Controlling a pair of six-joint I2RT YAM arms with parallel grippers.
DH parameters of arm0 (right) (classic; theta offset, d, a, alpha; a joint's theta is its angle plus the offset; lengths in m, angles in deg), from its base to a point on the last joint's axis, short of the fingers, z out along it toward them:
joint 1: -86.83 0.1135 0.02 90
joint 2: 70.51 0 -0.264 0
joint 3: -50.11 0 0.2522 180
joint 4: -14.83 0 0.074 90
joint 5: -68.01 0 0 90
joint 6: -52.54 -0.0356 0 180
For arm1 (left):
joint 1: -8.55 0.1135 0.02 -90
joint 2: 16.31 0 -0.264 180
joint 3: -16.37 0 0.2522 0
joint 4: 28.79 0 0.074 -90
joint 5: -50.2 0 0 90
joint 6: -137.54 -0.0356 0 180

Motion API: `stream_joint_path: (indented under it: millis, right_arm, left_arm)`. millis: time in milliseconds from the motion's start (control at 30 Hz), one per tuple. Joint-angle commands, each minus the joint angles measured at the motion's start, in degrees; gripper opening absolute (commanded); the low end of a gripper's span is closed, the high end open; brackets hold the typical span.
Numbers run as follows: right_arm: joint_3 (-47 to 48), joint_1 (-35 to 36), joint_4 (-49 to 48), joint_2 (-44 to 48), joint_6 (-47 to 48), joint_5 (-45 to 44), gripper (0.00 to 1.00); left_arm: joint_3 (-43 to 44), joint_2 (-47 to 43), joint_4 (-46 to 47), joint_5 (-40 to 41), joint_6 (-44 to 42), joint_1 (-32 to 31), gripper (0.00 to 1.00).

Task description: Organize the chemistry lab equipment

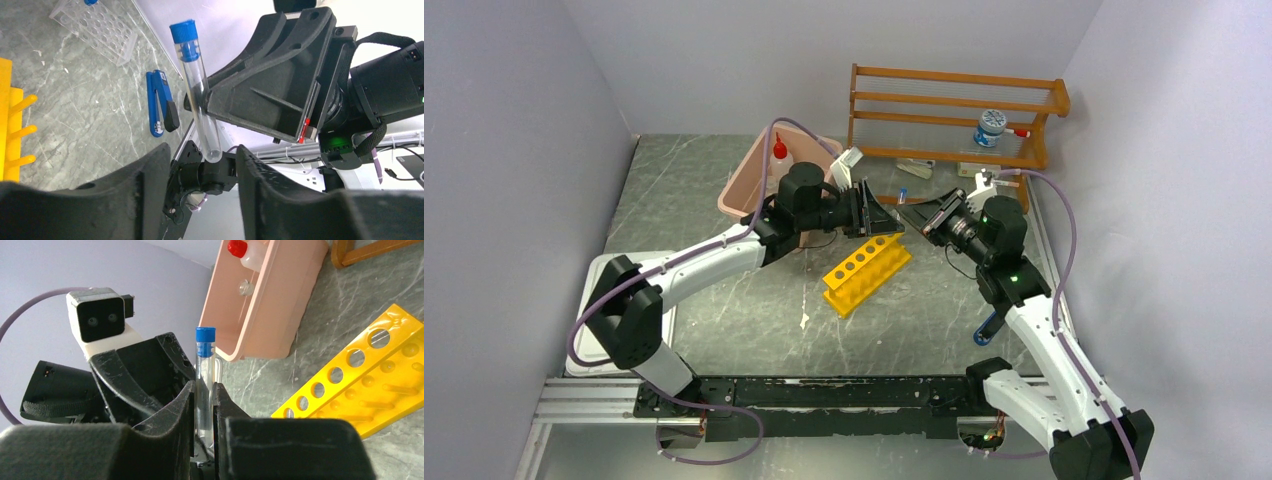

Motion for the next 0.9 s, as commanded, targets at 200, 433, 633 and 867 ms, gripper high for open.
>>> stream_joint_path:
  millis: [200,433,633,867]
  right_arm:
    - [4.7,0.0,3.1,-1.6,3.9,2.1,0.2]
    - [15.2,-0.2,17.9,-4.7,8.2,-4.2,0.59]
    - [25.9,-0.5,32.2,-11.7,16.0,0.2,0.61]
    - [24.9,-0.8,31.3,-12.1,17.8,4.6,0.44]
  left_arm:
    - [3.3,-0.4,-1.2,3.3,-8.6,-0.2,0.12]
    - [0.6,-4.1,-3.4,0.4,-23.2,-0.2,0.05]
    - [1.3,-6.8,-10.2,-0.1,-35.2,-0.1,0.05]
    - [-2.0,-8.5,-11.4,0.5,-41.2,-0.1,0.05]
